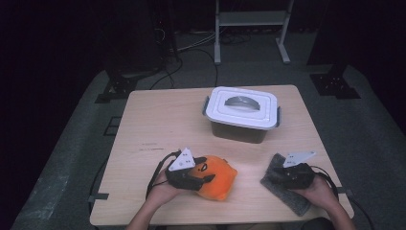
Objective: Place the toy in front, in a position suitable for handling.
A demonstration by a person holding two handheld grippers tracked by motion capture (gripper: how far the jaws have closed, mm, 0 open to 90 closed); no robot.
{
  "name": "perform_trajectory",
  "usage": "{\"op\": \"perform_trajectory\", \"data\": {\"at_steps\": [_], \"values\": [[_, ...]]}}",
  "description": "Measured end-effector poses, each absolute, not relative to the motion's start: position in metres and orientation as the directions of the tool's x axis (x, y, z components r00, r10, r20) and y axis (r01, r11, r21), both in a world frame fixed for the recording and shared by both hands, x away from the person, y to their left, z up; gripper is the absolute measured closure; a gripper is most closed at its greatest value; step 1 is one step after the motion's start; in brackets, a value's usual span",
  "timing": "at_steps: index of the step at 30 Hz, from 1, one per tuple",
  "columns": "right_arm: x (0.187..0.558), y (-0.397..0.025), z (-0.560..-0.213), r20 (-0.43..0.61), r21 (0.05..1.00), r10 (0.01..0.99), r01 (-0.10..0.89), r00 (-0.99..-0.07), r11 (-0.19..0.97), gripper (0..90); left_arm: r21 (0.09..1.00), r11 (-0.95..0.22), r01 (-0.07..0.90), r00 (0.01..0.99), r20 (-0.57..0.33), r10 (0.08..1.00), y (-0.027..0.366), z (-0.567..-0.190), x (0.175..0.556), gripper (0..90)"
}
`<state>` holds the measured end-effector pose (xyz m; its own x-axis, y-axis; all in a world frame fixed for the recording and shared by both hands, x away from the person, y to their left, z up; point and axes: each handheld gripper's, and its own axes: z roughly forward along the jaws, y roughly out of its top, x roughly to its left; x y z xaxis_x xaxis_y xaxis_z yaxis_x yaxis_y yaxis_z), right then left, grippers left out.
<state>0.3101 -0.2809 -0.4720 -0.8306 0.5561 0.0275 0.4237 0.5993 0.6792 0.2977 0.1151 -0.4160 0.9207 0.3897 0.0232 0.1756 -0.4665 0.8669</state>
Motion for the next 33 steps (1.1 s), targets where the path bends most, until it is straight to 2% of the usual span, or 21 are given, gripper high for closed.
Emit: {"op": "perform_trajectory", "data": {"at_steps": [7, 12, 16, 23, 33], "values": [[0.312, -0.278, -0.468, 0.046, 0.656, 0.561, 0.448, -0.827, 0.608, 74.4, 0.851, -0.489, 0.192, 0.936, -0.009, 0.351, 0.126, -0.413, 0.301, 31.0], [0.313, -0.276, -0.466, 0.048, 0.650, 0.563, 0.453, -0.825, 0.609, 76.6, 0.847, -0.500, 0.178, 0.942, 0.001, 0.336, 0.132, -0.414, 0.302, 29.2], [0.312, -0.276, -0.460, 0.073, 0.678, 0.552, 0.447, -0.831, 0.583, 77.1, 0.854, -0.487, 0.182, 0.939, -0.004, 0.343, 0.134, -0.415, 0.304, 35.0], [0.305, -0.262, -0.436, 0.095, 0.770, 0.475, 0.367, -0.875, 0.522, 77.0, 0.855, -0.478, 0.200, 0.934, -0.019, 0.357, 0.138, -0.417, 0.307, 36.1], [0.292, -0.221, -0.400, 0.063, 0.850, 0.341, 0.230, -0.938, 0.474, 76.8, 0.855, -0.475, 0.210, 0.929, -0.023, 0.369, 0.138, -0.418, 0.308, 36.0]]}}
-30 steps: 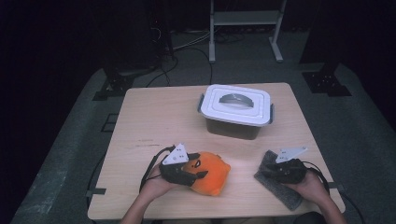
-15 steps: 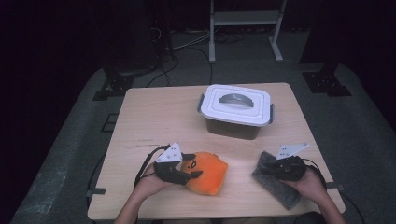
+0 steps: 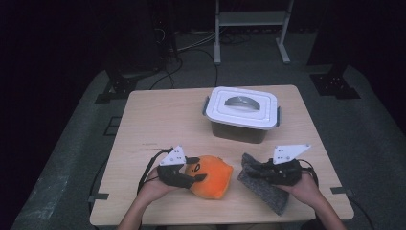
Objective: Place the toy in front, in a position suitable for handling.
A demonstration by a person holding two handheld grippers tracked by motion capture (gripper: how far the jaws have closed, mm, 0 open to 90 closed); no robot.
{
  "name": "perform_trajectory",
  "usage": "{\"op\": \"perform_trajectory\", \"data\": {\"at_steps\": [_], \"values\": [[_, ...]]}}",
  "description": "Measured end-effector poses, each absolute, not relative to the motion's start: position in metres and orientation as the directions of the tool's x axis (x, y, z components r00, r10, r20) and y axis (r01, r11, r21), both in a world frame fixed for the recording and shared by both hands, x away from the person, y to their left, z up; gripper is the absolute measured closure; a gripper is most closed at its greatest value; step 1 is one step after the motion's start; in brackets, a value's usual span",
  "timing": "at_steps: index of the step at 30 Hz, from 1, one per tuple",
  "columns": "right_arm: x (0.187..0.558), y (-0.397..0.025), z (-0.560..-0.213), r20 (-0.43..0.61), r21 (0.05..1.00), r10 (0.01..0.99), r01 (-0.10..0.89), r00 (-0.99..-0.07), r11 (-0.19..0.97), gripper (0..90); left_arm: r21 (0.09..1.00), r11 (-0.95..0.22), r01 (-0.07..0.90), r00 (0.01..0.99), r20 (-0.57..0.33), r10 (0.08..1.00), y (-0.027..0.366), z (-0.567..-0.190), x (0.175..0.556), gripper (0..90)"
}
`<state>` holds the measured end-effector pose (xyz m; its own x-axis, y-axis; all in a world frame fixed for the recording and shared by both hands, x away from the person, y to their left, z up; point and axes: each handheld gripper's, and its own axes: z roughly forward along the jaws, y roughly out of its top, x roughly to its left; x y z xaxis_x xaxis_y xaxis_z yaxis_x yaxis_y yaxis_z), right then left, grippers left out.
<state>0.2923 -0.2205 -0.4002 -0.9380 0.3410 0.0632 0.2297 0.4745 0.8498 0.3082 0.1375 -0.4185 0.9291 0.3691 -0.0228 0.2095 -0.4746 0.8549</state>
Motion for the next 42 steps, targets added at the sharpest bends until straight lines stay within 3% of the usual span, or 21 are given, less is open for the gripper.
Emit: {"op": "perform_trajectory", "data": {"at_steps": [4, 12, 22, 32, 42], "values": [[0.293, -0.194, -0.388, 0.057, 0.883, 0.277, 0.178, -0.959, 0.434, 76.6, 0.854, -0.476, 0.210, 0.929, -0.022, 0.371, 0.137, -0.418, 0.308, 35.6], [0.293, -0.162, -0.399, 0.065, 0.873, 0.215, 0.160, -0.975, 0.461, 76.6, 0.856, -0.469, 0.217, 0.924, -0.025, 0.381, 0.137, -0.418, 0.309, 34.9], [0.298, -0.159, -0.414, 0.052, 0.848, 0.260, 0.180, -0.964, 0.499, 76.3, 0.849, -0.478, 0.225, 0.929, -0.039, 0.368, 0.138, -0.416, 0.309, 33.4], [0.310, -0.168, -0.421, 0.073, 0.846, 0.318, 0.228, -0.945, 0.483, 75.5, 0.830, -0.514, 0.214, 0.953, -0.063, 0.295, 0.145, -0.409, 0.306, 36.9], [0.313, -0.171, -0.425, 0.083, 0.847, 0.325, 0.238, -0.942, 0.475, 75.4, 0.844, -0.493, 0.211, 0.938, -0.034, 0.344, 0.150, -0.411, 0.311, 31.7]]}}
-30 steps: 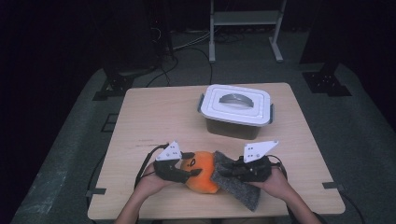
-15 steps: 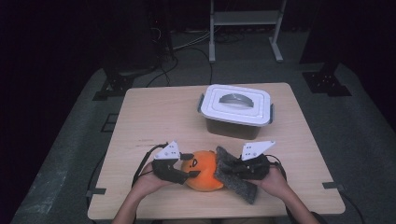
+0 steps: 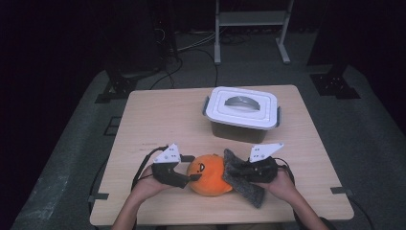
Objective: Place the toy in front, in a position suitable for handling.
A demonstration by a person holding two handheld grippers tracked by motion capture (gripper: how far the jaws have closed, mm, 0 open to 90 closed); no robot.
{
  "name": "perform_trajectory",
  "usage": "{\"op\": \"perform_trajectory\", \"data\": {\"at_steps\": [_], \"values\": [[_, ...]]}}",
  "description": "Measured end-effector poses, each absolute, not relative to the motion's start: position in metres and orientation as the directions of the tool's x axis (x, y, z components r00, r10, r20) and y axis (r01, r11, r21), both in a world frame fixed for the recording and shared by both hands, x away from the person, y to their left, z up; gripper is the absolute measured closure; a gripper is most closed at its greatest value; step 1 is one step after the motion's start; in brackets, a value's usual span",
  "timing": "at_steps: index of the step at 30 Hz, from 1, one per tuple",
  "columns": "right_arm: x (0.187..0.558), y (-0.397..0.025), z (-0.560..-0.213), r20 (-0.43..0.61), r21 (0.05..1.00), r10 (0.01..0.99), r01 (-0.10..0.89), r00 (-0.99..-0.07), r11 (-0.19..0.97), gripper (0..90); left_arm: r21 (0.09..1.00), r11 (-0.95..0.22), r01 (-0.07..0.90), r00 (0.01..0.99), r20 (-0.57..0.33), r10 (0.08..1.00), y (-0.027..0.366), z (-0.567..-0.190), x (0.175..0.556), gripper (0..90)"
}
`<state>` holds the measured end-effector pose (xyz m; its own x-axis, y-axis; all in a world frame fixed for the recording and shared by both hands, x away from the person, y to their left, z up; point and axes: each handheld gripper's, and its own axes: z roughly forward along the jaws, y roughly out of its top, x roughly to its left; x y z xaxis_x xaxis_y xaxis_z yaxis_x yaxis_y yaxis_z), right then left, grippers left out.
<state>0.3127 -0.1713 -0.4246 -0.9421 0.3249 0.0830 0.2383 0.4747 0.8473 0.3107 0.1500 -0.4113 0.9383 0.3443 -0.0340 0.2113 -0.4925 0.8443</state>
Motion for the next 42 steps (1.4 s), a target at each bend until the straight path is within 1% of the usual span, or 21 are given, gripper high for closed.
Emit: {"op": "perform_trajectory", "data": {"at_steps": [7, 8, 10, 14, 18, 20, 21, 22, 25, 28, 29, 31, 32, 33, 38, 42], "values": [[0.315, -0.172, -0.425, 0.083, 0.847, 0.332, 0.242, -0.939, 0.473, 75.0, 0.822, -0.521, 0.231, 0.956, -0.093, 0.277, 0.150, -0.413, 0.309, 34.7], [0.315, -0.172, -0.426, 0.083, 0.846, 0.335, 0.244, -0.939, 0.474, 74.9, 0.825, -0.518, 0.227, 0.957, -0.090, 0.275, 0.151, -0.413, 0.309, 37.9], [0.316, -0.173, -0.426, 0.087, 0.847, 0.338, 0.249, -0.937, 0.471, 74.9, 0.840, -0.495, 0.223, 0.950, -0.075, 0.302, 0.153, -0.411, 0.310, 37.9], [0.316, -0.173, -0.425, 0.092, 0.846, 0.336, 0.252, -0.937, 0.470, 75.1, 0.826, -0.515, 0.229, 0.952, -0.080, 0.295, 0.152, -0.414, 0.311, 38.6], [0.311, -0.173, -0.414, 0.076, 0.863, 0.320, 0.223, -0.944, 0.453, 75.4, 0.822, -0.516, 0.240, 0.950, -0.089, 0.300, 0.152, -0.415, 0.311, 39.3], [0.301, -0.168, -0.399, 0.056, 0.890, 0.285, 0.177, -0.957, 0.421, 75.4, 0.824, -0.516, 0.236, 0.951, -0.085, 0.298, 0.151, -0.415, 0.311, 38.9], [0.301, -0.168, -0.399, 0.056, 0.890, 0.285, 0.177, -0.957, 0.421, 75.4, 0.824, -0.517, 0.233, 0.951, -0.082, 0.298, 0.151, -0.415, 0.311, 38.9], [0.296, -0.162, -0.396, 0.042, 0.894, 0.261, 0.153, -0.964, 0.421, 75.4, 0.832, -0.511, 0.215, 0.952, -0.063, 0.299, 0.150, -0.413, 0.310, 36.5], [0.293, -0.155, -0.398, 0.033, 0.883, 0.246, 0.144, -0.969, 0.447, 75.4, 0.850, -0.487, 0.202, 0.947, -0.042, 0.319, 0.149, -0.412, 0.309, 28.0], [0.293, -0.148, -0.408, 0.034, 0.860, 0.238, 0.150, -0.971, 0.488, 75.2, 0.869, -0.465, 0.169, 0.943, -0.005, 0.334, 0.144, -0.412, 0.308, 26.9], [0.293, -0.146, -0.411, 0.035, 0.855, 0.235, 0.151, -0.971, 0.496, 75.1, 0.866, -0.470, 0.169, 0.944, -0.006, 0.330, 0.142, -0.414, 0.308, 27.1], [0.293, -0.146, -0.412, 0.032, 0.851, 0.229, 0.147, -0.973, 0.504, 74.8, 0.853, -0.492, 0.175, 0.949, -0.013, 0.316, 0.140, -0.418, 0.309, 30.6], [0.293, -0.146, -0.412, 0.032, 0.851, 0.229, 0.147, -0.973, 0.504, 74.8, 0.855, -0.481, 0.193, 0.948, -0.036, 0.316, 0.141, -0.419, 0.309, 30.6], [0.293, -0.148, -0.413, 0.031, 0.849, 0.228, 0.146, -0.973, 0.508, 74.8, 0.853, -0.481, 0.203, 0.949, -0.050, 0.312, 0.142, -0.419, 0.310, 32.7], [0.296, -0.160, -0.421, 0.058, 0.844, 0.242, 0.177, -0.969, 0.506, 74.9, 0.847, -0.490, 0.203, 0.952, -0.053, 0.302, 0.145, -0.420, 0.310, 33.6], [0.299, -0.177, -0.427, 0.071, 0.829, 0.290, 0.218, -0.954, 0.515, 74.9, 0.848, -0.480, 0.224, 0.950, -0.080, 0.303, 0.148, -0.425, 0.312, 33.6]]}}
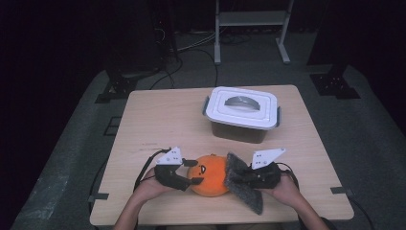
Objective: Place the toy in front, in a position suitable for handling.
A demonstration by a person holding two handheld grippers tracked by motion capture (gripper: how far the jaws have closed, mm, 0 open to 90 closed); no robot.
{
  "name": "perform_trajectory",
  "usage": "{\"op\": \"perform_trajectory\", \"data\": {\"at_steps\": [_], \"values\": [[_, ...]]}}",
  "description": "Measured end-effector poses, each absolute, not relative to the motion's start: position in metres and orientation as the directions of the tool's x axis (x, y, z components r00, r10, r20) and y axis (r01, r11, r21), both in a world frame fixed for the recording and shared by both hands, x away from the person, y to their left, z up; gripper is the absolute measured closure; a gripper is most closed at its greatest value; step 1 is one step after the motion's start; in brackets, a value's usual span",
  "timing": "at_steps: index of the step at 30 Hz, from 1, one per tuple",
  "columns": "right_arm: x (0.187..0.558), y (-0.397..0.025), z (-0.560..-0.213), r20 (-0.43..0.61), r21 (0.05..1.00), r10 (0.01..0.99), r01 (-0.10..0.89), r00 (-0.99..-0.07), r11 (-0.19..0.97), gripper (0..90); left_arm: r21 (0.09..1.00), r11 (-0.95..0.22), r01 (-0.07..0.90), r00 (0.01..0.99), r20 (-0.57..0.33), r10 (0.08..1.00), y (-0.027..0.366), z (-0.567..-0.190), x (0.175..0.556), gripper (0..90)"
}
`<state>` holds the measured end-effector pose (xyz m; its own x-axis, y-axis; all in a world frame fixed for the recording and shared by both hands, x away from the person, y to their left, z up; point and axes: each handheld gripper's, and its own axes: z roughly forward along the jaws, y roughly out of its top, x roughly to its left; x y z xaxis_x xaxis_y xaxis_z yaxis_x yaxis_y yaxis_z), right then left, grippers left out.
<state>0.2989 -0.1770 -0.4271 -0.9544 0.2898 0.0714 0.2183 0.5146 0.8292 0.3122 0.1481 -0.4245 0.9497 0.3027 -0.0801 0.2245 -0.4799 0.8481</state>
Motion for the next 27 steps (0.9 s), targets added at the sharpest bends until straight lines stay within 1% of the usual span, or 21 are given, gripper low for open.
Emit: {"op": "perform_trajectory", "data": {"at_steps": [4, 6, 7, 11, 12, 13, 15, 16, 18, 20, 22, 23, 27], "values": [[0.301, -0.184, -0.429, 0.063, 0.816, 0.321, 0.234, -0.945, 0.528, 74.9, 0.844, -0.484, 0.230, 0.951, -0.088, 0.298, 0.151, -0.426, 0.313, 33.6], [0.302, -0.187, -0.424, 0.071, 0.834, 0.331, 0.238, -0.941, 0.498, 75.0, 0.844, -0.481, 0.237, 0.952, -0.102, 0.289, 0.151, -0.427, 0.313, 33.5], [0.301, -0.185, -0.418, 0.084, 0.857, 0.319, 0.231, -0.944, 0.461, 75.0, 0.844, -0.480, 0.239, 0.952, -0.106, 0.287, 0.151, -0.428, 0.313, 33.5], [0.298, -0.174, -0.414, 0.067, 0.862, 0.290, 0.201, -0.955, 0.466, 74.9, 0.845, -0.479, 0.237, 0.953, -0.106, 0.284, 0.151, -0.428, 0.314, 33.0], [0.297, -0.167, -0.419, 0.053, 0.842, 0.274, 0.190, -0.960, 0.505, 74.9, 0.847, -0.478, 0.231, 0.954, -0.101, 0.283, 0.151, -0.426, 0.313, 30.2], [0.297, -0.167, -0.419, 0.053, 0.842, 0.274, 0.190, -0.960, 0.505, 74.9, 0.854, -0.470, 0.224, 0.954, -0.094, 0.284, 0.150, -0.424, 0.313, 30.2], [0.295, -0.162, -0.425, 0.058, 0.830, 0.257, 0.190, -0.965, 0.525, 74.8, 0.869, -0.459, 0.186, 0.949, -0.037, 0.313, 0.147, -0.420, 0.310, 23.5], [0.293, -0.162, -0.426, 0.058, 0.830, 0.251, 0.186, -0.966, 0.526, 74.7, 0.870, -0.461, 0.176, 0.948, -0.024, 0.318, 0.144, -0.420, 0.310, 23.5], [0.293, -0.162, -0.426, 0.056, 0.829, 0.252, 0.185, -0.966, 0.528, 74.7, 0.865, -0.469, 0.181, 0.948, -0.026, 0.317, 0.142, -0.422, 0.310, 24.0], [0.293, -0.164, -0.427, 0.067, 0.827, 0.248, 0.193, -0.966, 0.528, 74.6, 0.858, -0.481, 0.179, 0.952, -0.027, 0.305, 0.141, -0.425, 0.310, 27.9], [0.294, -0.169, -0.430, 0.091, 0.826, 0.242, 0.208, -0.966, 0.523, 74.5, 0.857, -0.479, 0.190, 0.953, -0.044, 0.299, 0.143, -0.426, 0.311, 30.4], [0.295, -0.170, -0.431, 0.096, 0.823, 0.241, 0.213, -0.966, 0.526, 74.6, 0.856, -0.472, 0.209, 0.952, -0.067, 0.299, 0.146, -0.428, 0.312, 30.6], [0.298, -0.180, -0.435, 0.110, 0.803, 0.255, 0.237, -0.961, 0.546, 74.5, 0.851, -0.476, 0.222, 0.955, -0.090, 0.284, 0.151, -0.431, 0.314, 31.5]]}}
